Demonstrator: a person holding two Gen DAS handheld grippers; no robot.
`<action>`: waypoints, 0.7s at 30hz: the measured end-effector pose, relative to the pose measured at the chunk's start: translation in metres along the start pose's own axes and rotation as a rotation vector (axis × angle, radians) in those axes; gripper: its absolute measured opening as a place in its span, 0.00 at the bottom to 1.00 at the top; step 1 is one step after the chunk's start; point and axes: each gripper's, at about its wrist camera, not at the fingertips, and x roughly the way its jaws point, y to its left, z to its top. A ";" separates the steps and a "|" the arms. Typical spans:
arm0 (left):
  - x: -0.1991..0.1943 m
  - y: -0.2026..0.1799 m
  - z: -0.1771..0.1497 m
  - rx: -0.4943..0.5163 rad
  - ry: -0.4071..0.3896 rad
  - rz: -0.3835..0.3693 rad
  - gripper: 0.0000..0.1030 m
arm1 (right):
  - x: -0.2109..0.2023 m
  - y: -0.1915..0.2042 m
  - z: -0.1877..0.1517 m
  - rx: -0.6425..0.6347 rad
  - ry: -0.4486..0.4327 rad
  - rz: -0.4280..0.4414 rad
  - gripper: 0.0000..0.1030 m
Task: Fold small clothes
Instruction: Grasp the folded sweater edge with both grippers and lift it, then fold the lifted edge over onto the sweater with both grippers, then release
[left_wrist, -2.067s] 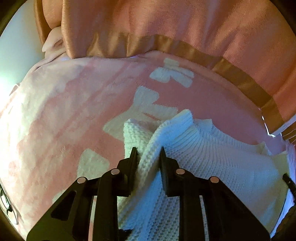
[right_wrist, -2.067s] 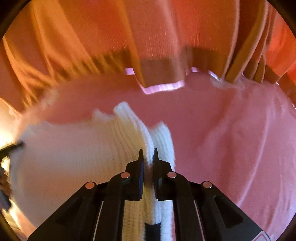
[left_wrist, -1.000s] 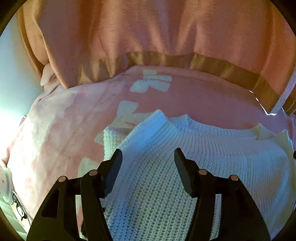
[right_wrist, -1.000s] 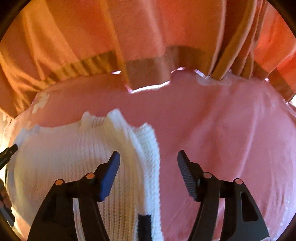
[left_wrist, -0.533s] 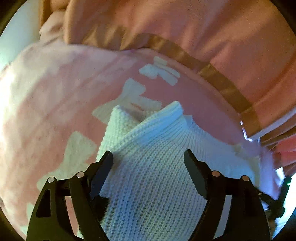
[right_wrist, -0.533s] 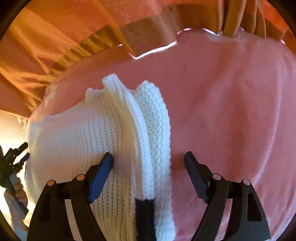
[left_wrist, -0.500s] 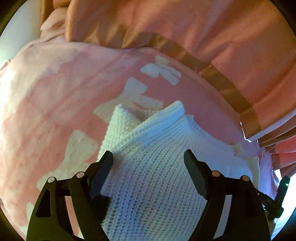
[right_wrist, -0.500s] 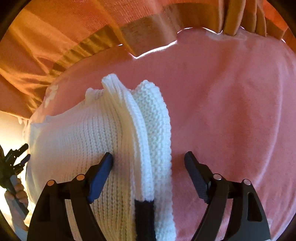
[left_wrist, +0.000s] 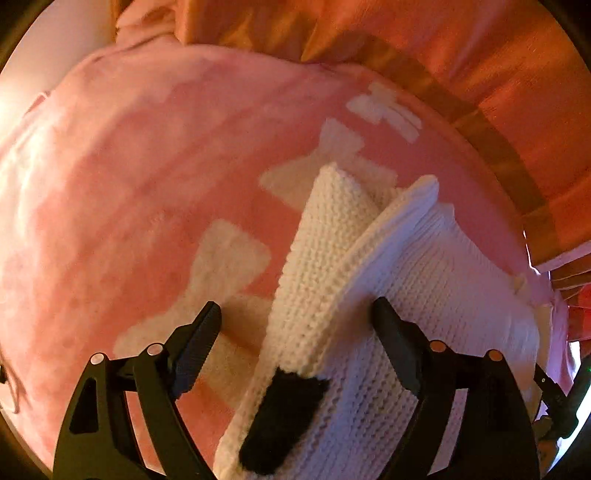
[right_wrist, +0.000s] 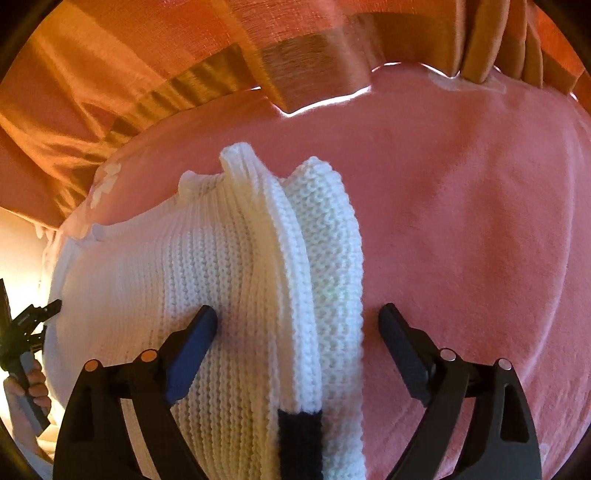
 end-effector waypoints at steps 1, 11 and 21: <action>0.002 0.000 0.000 0.001 -0.002 -0.005 0.79 | 0.000 0.001 0.000 -0.005 -0.007 -0.002 0.70; -0.082 -0.046 0.000 0.044 -0.056 -0.364 0.24 | -0.113 0.015 0.006 -0.011 -0.165 0.182 0.20; -0.013 -0.076 -0.029 0.159 0.074 -0.045 0.25 | -0.067 -0.071 -0.025 0.106 0.002 -0.024 0.30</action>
